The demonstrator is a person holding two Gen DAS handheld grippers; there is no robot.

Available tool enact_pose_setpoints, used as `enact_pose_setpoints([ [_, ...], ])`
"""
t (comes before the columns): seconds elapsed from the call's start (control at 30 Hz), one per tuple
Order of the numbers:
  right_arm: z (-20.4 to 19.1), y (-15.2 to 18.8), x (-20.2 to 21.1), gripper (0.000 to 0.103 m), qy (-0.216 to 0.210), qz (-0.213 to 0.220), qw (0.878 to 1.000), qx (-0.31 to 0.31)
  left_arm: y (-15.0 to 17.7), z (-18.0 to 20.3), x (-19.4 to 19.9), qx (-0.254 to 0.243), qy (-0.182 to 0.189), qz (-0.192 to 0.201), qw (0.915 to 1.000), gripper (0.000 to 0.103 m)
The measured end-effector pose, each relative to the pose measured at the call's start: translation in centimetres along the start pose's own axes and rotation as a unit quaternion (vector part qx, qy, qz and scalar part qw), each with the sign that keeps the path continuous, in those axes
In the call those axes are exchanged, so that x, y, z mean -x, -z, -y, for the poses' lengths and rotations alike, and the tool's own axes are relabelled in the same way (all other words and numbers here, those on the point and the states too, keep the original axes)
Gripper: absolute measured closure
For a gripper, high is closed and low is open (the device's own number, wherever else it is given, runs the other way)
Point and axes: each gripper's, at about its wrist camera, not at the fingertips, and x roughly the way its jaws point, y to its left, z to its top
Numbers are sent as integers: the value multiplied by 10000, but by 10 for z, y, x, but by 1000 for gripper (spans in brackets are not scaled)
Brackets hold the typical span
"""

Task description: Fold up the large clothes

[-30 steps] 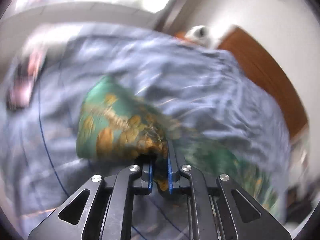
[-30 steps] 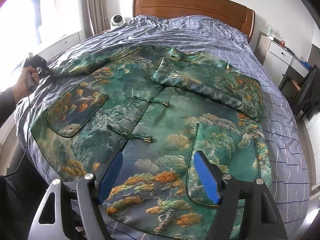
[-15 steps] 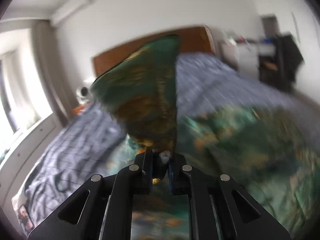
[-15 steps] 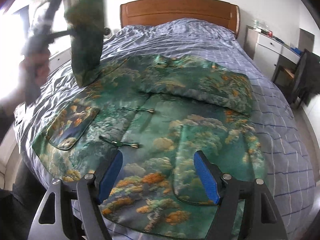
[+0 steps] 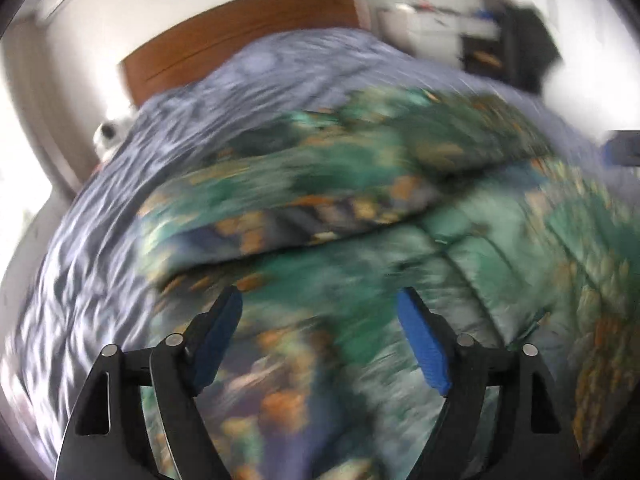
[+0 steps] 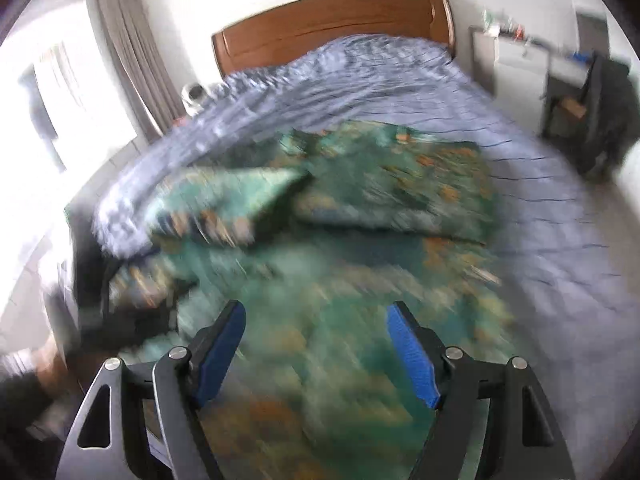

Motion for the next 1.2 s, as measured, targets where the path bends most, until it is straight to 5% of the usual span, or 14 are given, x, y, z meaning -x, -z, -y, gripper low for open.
enact_pose_setpoints([
  [0.1,5,-47,-61,28,-988,-424,9913,-765,6,-44,7,881,-16,19,9961,19],
  [0.3,-7,-72,-176,29,-1345,-1247,9691,-1648,37,-89,3,1846,36,-174,9827,18],
  [0.33,-10,-70,-188,35,-1273,-1396,9673,-1691,40,-92,-3,1888,31,-218,9818,18],
  [0.43,-24,-68,-196,79,-848,-1446,9747,-1479,49,-100,-10,1955,26,-318,9802,18],
  [0.5,-37,-79,-185,85,-706,-1212,9841,-1086,49,-101,-12,2000,52,-317,9793,18],
  [0.63,-56,-124,-158,86,-530,-497,9968,-345,44,-106,-11,2109,156,-196,9772,18],
  [0.77,-54,-153,-177,86,-311,-538,9980,-146,37,-105,-16,2073,177,-240,9778,18],
  [0.93,-25,-110,-225,84,-47,-1232,9916,-402,30,-113,-26,2064,270,-467,9770,18],
  [1.0,-21,-101,-223,80,-96,-1140,9925,-440,19,-121,-32,2013,281,-551,9776,18],
  [1.07,-19,-106,-217,64,-88,-1163,9922,-452,3,-129,-36,1961,275,-543,9787,18],
  [1.2,-31,-129,-182,63,275,-630,9975,189,-46,-145,-50,1718,218,-300,9844,16],
])
